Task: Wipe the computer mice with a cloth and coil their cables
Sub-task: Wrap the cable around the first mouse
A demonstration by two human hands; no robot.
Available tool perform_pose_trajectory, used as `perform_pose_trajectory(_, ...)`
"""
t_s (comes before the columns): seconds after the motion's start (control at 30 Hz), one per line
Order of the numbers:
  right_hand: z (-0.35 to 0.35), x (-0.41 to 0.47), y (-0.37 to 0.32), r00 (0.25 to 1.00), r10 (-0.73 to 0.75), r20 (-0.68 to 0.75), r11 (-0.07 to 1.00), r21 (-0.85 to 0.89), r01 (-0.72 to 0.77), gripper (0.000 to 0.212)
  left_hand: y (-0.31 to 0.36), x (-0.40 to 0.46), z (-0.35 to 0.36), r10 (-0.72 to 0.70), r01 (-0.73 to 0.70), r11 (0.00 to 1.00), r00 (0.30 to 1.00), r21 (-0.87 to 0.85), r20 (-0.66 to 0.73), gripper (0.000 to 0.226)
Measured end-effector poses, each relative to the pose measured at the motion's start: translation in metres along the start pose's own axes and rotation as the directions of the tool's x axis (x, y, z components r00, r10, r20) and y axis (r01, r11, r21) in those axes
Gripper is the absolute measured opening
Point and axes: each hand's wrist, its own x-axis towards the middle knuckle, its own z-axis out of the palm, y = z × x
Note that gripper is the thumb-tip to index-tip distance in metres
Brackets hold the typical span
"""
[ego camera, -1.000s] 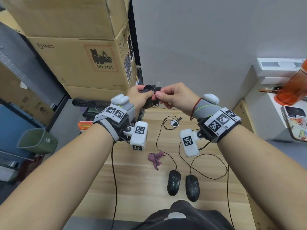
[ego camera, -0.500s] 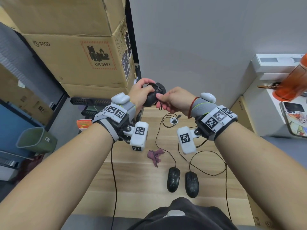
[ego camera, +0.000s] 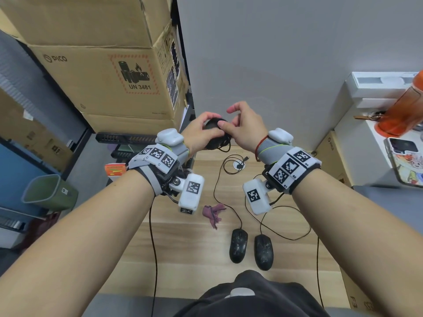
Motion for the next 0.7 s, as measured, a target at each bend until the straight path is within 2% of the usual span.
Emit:
perform_pose_trajectory(0.07,-0.002,0.004,0.004,0.998,0.038,0.048,0.999,-0.029,-0.037,0.035,-0.005,-0.004,0.001,0.028,-0.031,0.998,0.999,0.063,0.040,0.057)
perform_pose_trajectory(0.13,-0.003,0.004,0.008,0.985,0.072,0.154,0.997,-0.018,-0.070,0.031,-0.009,-0.005,0.002,0.075,-0.078,0.984,0.997,0.160,0.029,0.069)
perform_pose_trajectory(0.2,-0.002,0.003,0.011,0.964,0.084,0.251,0.990,0.092,-0.110,0.028,-0.011,-0.005,0.004,0.106,-0.103,0.972,0.994,0.209,-0.001,0.070)
perform_pose_trajectory(0.3,-0.002,0.002,0.015,0.959,0.080,0.271,0.953,0.262,-0.153,0.018,-0.015,-0.002,0.003,0.126,-0.116,0.964,0.992,0.238,-0.029,0.068)
perform_pose_trajectory(0.37,-0.003,0.003,0.018,0.960,0.108,0.259,0.914,0.354,-0.198,0.012,-0.016,-0.001,0.002,0.133,-0.129,0.958,0.991,0.256,0.002,0.067)
perform_pose_trajectory(0.43,-0.006,0.004,0.021,0.953,0.136,0.272,0.899,0.371,-0.234,0.011,-0.015,0.000,0.000,0.120,-0.127,0.962,0.992,0.241,0.044,0.065)
perform_pose_trajectory(0.57,-0.012,0.005,0.028,0.908,0.185,0.375,0.818,0.453,-0.354,0.017,-0.014,-0.002,0.002,0.087,-0.110,0.963,0.991,0.246,0.100,0.062)
perform_pose_trajectory(0.7,-0.017,0.008,0.032,0.916,0.200,0.348,0.722,0.579,-0.378,0.022,-0.015,-0.003,0.006,0.046,-0.090,0.967,0.982,0.239,0.183,0.066)
